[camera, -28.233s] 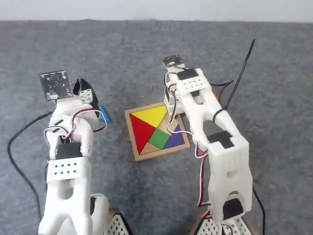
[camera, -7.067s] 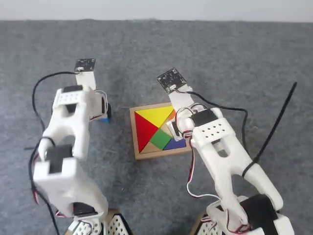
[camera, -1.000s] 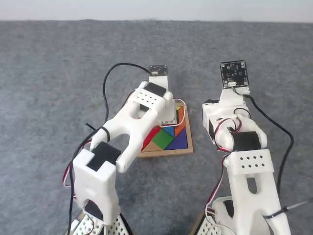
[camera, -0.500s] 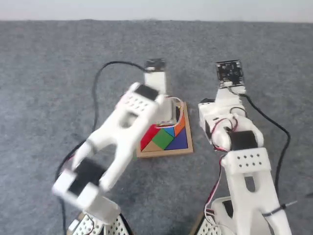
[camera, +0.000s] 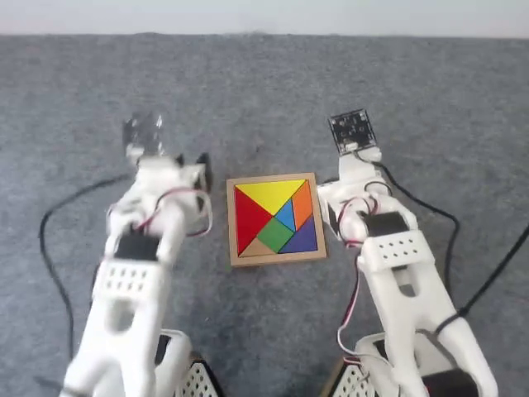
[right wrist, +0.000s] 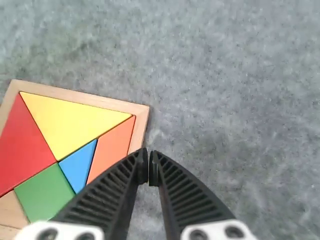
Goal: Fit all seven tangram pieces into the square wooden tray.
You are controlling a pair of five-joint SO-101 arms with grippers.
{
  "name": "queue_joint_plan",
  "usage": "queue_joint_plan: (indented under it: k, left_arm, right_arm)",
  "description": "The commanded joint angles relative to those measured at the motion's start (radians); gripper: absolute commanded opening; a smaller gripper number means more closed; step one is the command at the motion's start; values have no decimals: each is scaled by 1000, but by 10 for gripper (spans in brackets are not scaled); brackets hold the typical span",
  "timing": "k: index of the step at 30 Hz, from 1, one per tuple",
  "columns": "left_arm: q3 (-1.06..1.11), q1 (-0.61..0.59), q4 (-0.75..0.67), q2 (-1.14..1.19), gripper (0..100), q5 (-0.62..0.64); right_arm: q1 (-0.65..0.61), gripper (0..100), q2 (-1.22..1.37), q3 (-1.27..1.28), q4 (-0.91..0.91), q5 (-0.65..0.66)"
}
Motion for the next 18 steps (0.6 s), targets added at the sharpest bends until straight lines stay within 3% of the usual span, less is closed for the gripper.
queue_joint_plan:
  k: [1, 5, 8, 12, 15, 18]
  left_arm:
    - [185, -86, -26, -295, 49, -81]
    - [323, -146, -6, -489, 26, -101]
    - [360, -155, 107, -609, 26, -121]
    - [449, -195, 226, -761, 27, -239]
    - [576, -262, 238, -895, 27, -284]
    - [567, -382, 356, -1003, 27, -285]
  right_arm:
    - [-12, 27, -101, 69, -128, 17]
    - [-33, 27, -137, 152, -236, 17]
    - [-59, 27, -150, 199, -286, 17]
    - [-71, 27, -142, 229, -331, 17]
    - [-76, 27, -142, 244, -361, 17]
    - [-84, 27, -142, 244, -366, 17]
